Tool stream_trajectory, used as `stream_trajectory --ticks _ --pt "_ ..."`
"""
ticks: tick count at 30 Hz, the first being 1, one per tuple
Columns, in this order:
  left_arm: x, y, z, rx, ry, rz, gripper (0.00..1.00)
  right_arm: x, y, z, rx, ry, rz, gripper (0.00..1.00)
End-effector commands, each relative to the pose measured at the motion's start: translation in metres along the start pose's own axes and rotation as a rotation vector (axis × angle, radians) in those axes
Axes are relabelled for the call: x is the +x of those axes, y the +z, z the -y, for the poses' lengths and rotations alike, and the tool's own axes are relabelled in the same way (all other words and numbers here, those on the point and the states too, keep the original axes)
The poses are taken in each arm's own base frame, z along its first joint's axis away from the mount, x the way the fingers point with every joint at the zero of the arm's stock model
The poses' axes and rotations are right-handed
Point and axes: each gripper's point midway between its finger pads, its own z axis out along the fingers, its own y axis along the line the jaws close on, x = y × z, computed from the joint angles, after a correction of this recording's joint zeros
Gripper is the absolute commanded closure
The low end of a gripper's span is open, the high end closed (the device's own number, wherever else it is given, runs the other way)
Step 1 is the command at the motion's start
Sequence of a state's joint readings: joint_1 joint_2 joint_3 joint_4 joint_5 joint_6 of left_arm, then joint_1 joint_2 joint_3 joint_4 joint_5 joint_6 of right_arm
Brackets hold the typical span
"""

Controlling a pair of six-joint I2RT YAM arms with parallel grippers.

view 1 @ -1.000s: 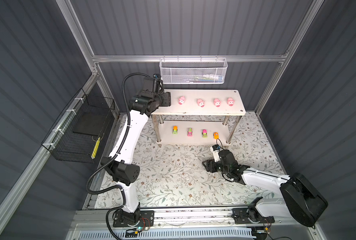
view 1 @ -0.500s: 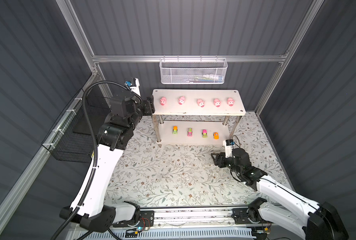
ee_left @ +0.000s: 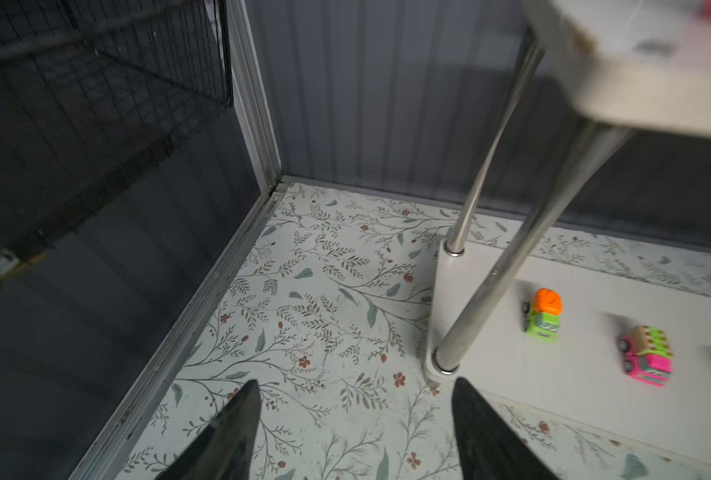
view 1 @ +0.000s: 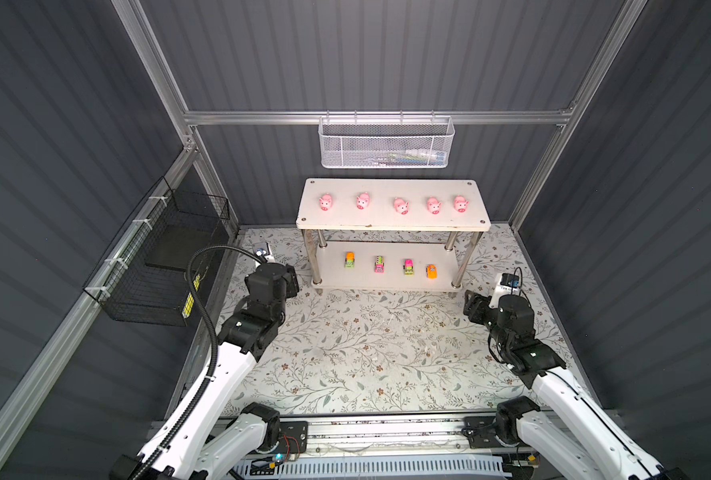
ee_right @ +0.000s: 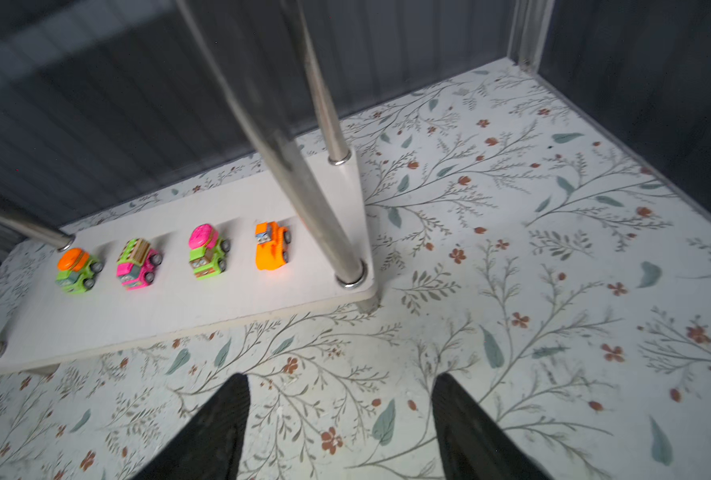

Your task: Place and organize the plastic toys onto the shelf

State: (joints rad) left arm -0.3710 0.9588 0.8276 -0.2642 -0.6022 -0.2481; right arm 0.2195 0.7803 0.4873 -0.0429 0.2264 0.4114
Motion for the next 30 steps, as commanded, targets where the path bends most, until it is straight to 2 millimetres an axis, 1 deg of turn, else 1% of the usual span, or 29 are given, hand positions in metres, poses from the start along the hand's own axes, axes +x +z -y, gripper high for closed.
stream_trajectory --ticks 1,3,5,8,11,13,15,17,18,20,23,27,28,30 --pt "-0.001 0.010 -0.014 -0.082 -0.088 0.108 0.26 -0.011 0.009 0.026 0.102 0.034 0.065 0.28" --pt "0.018 0.021 -0.017 -0.105 -0.071 0.116 0.24 -0.016 0.015 0.038 0.138 0.047 0.097 0.28" --pt "0.033 0.033 -0.021 -0.119 -0.064 0.107 0.21 -0.020 0.022 0.052 0.177 0.068 0.122 0.28" --pt "0.047 0.047 -0.029 -0.132 -0.073 0.139 0.20 -0.027 0.032 0.066 0.232 0.048 0.154 0.27" --pt "0.059 0.062 -0.038 -0.147 -0.069 0.130 0.17 -0.031 0.044 0.076 0.279 0.031 0.172 0.27" --pt "0.064 0.072 -0.040 -0.146 -0.054 0.122 0.15 -0.031 0.053 0.078 0.290 0.005 0.176 0.26" --pt "0.070 0.082 -0.043 -0.146 -0.046 0.113 0.14 -0.026 0.063 0.082 0.307 -0.023 0.160 0.26" --pt "0.080 0.094 -0.046 -0.145 -0.046 0.095 0.14 -0.027 0.070 0.083 0.313 -0.036 0.140 0.26" --pt "0.084 0.099 -0.047 -0.141 -0.046 0.086 0.13 -0.028 0.072 0.084 0.317 -0.040 0.124 0.26" --pt "0.095 0.112 -0.046 -0.130 -0.037 0.060 0.13 -0.035 0.073 0.081 0.308 -0.078 0.155 0.26" --pt "0.109 0.128 -0.045 -0.138 0.002 0.022 0.12 -0.039 0.075 0.085 0.322 -0.109 0.159 0.25" --pt "0.114 0.139 -0.040 -0.115 0.037 0.030 0.10 -0.040 0.079 0.091 0.330 -0.152 0.171 0.25" --pt "0.114 0.142 -0.039 -0.111 0.038 0.048 0.07 -0.039 0.083 0.093 0.315 -0.136 0.162 0.24" --pt "0.122 0.149 -0.036 -0.102 0.048 0.017 0.07 -0.037 0.088 0.091 0.267 -0.129 0.129 0.24"
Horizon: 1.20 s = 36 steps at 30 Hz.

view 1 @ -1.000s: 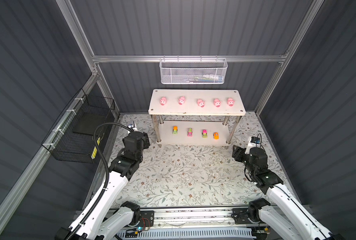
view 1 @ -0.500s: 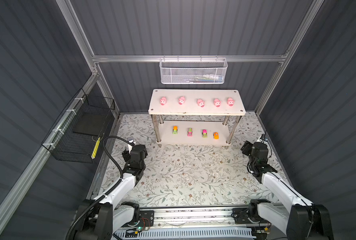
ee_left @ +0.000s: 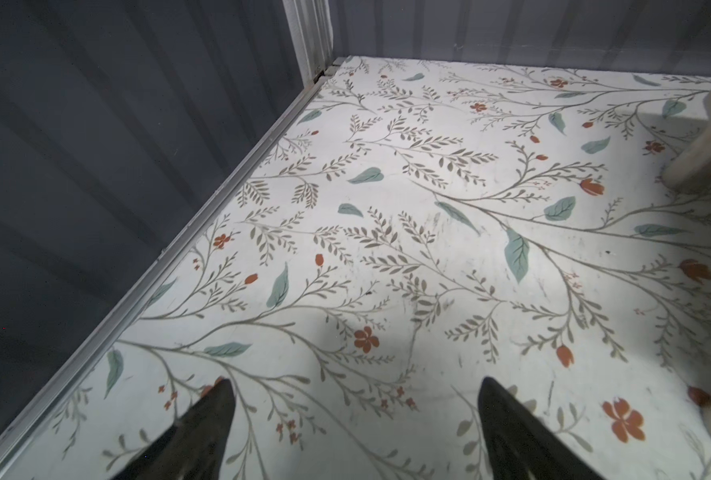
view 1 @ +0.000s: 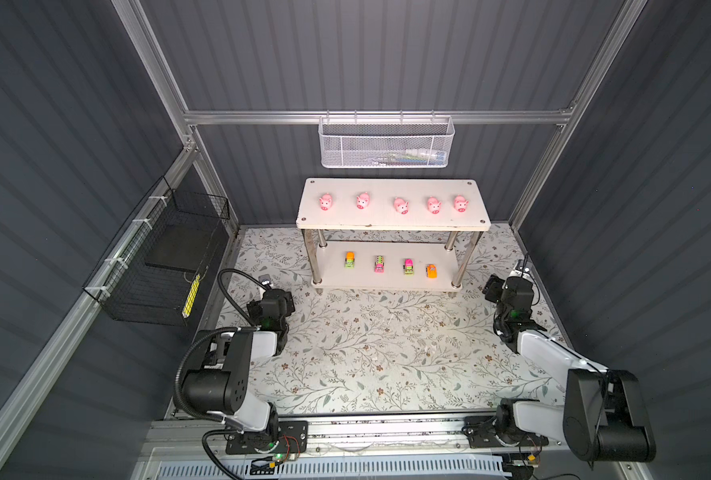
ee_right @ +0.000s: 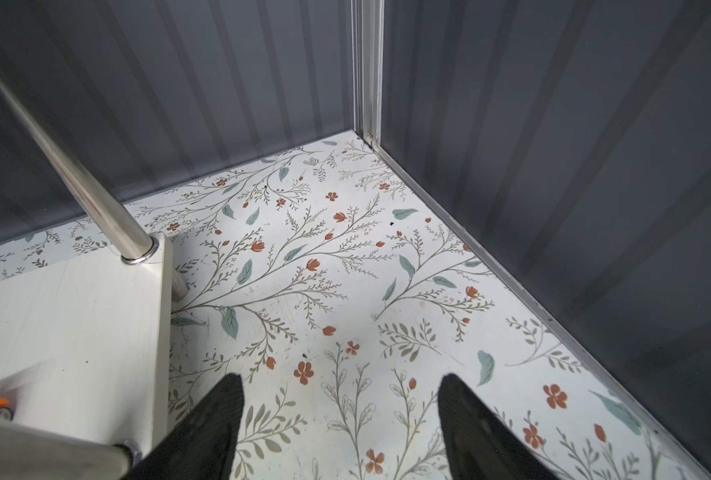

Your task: Place and organize the plastic toys onto the shelf

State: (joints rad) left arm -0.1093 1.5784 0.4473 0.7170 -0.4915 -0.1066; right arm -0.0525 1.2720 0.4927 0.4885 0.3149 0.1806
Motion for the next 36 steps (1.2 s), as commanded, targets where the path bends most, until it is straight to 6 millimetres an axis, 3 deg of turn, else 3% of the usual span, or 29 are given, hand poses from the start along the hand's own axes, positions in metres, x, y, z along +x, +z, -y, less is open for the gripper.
stream_trajectory --ticks 1,9,21,36 --pt "-0.016 0.010 0.010 0.040 0.007 0.073 0.06 -0.011 0.006 -0.010 -0.077 -0.014 0.015 0.24" --pt "-0.005 0.016 0.017 0.070 0.023 0.076 0.00 0.010 0.001 -0.022 -0.179 -0.034 0.062 0.22" --pt "-0.006 0.015 0.016 0.068 0.019 0.088 0.00 0.029 0.003 -0.029 -0.220 -0.049 0.111 0.01" --pt "-0.006 0.015 0.016 0.069 0.020 0.086 0.00 0.031 0.003 -0.029 -0.219 -0.052 0.117 0.01"
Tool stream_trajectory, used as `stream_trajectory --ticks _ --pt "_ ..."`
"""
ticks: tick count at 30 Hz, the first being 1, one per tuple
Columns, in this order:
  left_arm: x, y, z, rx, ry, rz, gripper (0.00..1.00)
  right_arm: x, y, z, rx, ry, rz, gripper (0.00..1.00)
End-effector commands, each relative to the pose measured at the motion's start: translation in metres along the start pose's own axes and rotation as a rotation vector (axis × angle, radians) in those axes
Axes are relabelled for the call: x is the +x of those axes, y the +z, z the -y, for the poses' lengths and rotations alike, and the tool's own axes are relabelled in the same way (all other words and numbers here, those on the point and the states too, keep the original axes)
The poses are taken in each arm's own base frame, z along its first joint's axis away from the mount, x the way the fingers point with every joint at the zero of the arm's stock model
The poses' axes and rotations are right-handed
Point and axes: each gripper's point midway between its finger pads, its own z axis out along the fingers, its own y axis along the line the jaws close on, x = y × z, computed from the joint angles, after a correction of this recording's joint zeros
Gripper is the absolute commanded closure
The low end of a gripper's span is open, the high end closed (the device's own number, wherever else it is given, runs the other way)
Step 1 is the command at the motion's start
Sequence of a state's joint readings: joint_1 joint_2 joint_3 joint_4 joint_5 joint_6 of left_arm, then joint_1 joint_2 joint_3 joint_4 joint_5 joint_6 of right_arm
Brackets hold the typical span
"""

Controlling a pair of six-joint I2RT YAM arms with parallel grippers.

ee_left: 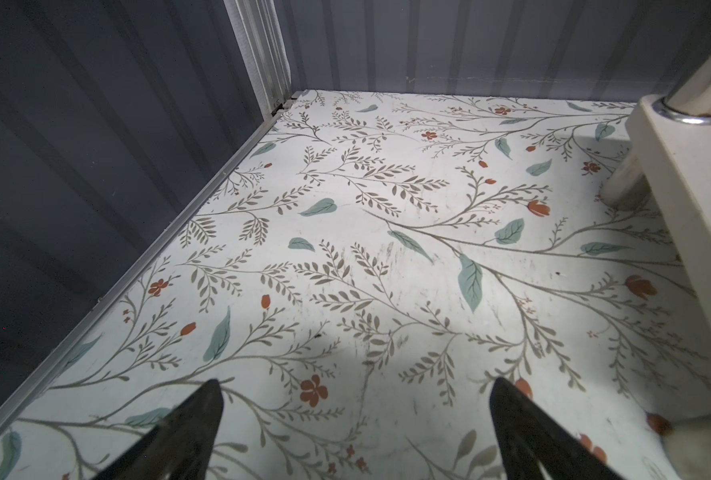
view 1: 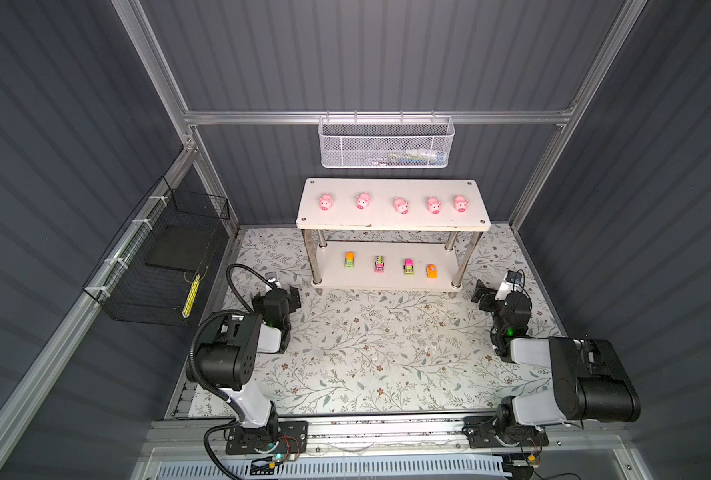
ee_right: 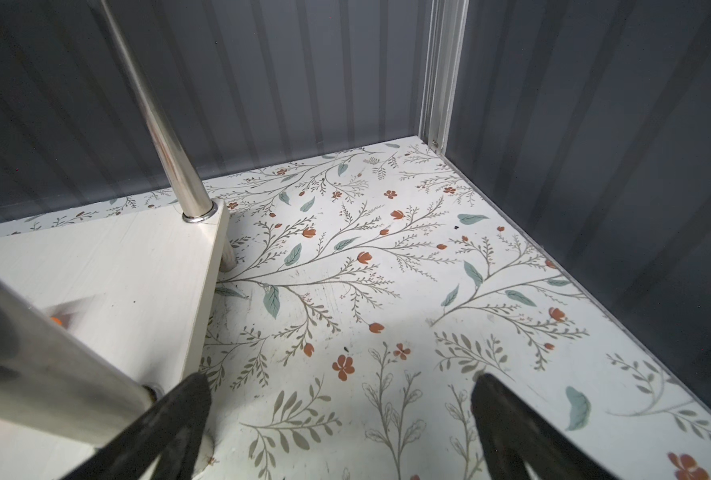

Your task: Place and organize the plastic toys onto the shelf

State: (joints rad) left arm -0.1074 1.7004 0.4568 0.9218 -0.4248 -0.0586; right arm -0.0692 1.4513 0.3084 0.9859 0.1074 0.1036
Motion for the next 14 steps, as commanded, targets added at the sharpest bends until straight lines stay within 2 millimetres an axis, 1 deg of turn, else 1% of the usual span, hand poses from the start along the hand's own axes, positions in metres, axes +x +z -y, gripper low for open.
stream_trajectory --ticks 1,14 --pt "0.0018 0.0008 -0.0024 -0.002 0.010 0.006 0.00 -0.0019 -0.0007 -0.0030 -0.011 -0.009 0.015 0.01" --pt "0.0020 0.0014 -0.0018 0.000 0.012 0.005 0.00 -0.0023 -0.0007 -0.0027 -0.010 -0.009 0.016 0.01"
